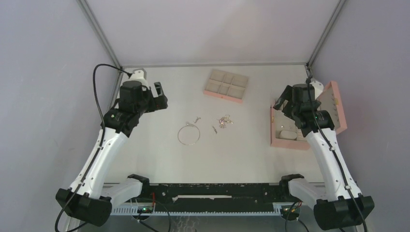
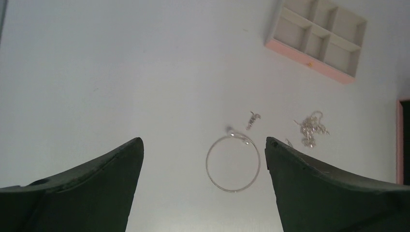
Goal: Organize the mixed jewelry
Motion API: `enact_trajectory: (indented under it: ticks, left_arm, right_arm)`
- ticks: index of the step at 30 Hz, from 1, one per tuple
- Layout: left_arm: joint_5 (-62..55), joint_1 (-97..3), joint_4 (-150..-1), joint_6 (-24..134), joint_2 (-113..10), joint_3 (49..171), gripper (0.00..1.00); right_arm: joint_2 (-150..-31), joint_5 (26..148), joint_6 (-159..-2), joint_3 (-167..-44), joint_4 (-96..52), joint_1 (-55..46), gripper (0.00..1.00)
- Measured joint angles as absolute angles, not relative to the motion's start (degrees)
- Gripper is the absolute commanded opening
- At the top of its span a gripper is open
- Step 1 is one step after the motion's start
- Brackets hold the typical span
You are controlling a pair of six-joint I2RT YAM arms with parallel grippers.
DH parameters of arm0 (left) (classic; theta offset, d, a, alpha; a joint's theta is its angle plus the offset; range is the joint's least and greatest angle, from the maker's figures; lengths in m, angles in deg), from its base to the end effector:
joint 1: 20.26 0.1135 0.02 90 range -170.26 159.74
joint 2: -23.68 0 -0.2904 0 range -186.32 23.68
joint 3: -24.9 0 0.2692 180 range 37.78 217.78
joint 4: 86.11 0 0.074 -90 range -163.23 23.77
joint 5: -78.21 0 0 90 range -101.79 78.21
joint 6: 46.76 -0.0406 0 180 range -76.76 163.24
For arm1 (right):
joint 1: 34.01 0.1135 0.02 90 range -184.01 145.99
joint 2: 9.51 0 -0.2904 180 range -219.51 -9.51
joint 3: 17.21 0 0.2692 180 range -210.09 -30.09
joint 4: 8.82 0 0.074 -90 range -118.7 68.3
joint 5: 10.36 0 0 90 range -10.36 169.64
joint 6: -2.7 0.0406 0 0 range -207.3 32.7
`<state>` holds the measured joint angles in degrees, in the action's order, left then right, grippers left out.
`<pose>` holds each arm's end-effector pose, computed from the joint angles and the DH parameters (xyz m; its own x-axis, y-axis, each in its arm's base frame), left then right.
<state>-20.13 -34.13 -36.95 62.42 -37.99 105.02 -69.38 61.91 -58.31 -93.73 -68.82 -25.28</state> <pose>0.2303 -0.0508 0.3960 -0.5064 -0.2098 -0.8364 -0.0532 0.9757 -0.2125 0.2135 0.0203 0.3645 -0.5575 0.3814 -0.7374 0.3938 0.9034 0.1696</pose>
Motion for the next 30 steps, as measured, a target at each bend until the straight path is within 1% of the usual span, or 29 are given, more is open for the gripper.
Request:
enact_trajectory:
  ticks: [2, 4, 5, 7, 9, 13, 16, 18, 22, 30]
  left_arm:
    - [-20.28, -37.69, -37.65, 61.13, -36.31, 103.18, 1.0]
    - [-20.45, -41.78, -38.13, 60.32, -35.22, 102.02, 1.0]
    - [-20.59, -43.75, -38.46, 60.1, -34.98, 101.54, 1.0]
    - [-20.65, -46.42, -39.51, 59.95, -34.8, 100.32, 1.0]
    - [-20.67, -47.9, -40.95, 60.21, -34.89, 98.55, 1.0]
    - [-21.24, -49.3, -43.47, 60.8, -35.15, 95.58, 1.0]
    - [-22.22, -49.74, -44.89, 60.84, -35.24, 94.75, 1.0]
    - [-23.01, -49.76, -45.87, 60.82, -35.26, 94.75, 1.0]
    - [-24.28, -49.78, -46.42, 60.8, -35.33, 94.77, 1.0]
    - [-26.27, -49.76, -46.35, 61.26, -36.27, 94.79, 1.0]
  right_arm:
    - [-67.66, 62.06, -59.71, -93.73, -69.71, -28.23, 0.81]
    - [-65.89, 62.3, -61.37, -93.68, -70.24, -32.23, 0.64]
    - [-65.19, 62.65, -62.18, -93.68, -70.48, -34.2, 0.59]
    - [-64.69, 63.81, -63.55, -93.68, -70.81, -37.37, 0.56]
    - [-65.63, 65.91, -64.27, -93.68, -70.78, -38.42, 0.51]
    - [-71.59, 70.8, -64.73, -93.68, -69.56, -37.02, 0.47]
    - [-78.74, 72.68, -65.02, -94.62, -68.88, -33.89, 0.38]
    - [-85.21, 73.58, -65.37, -96.53, -68.16, -31.29, 0.37]
    - [-93.58, 75.15, -67.05, -99.32, -66.39, -29.26, 0.38]
    - [-104.16, 75.63, -70.77, -106.91, -63.81, -29.61, 0.4]
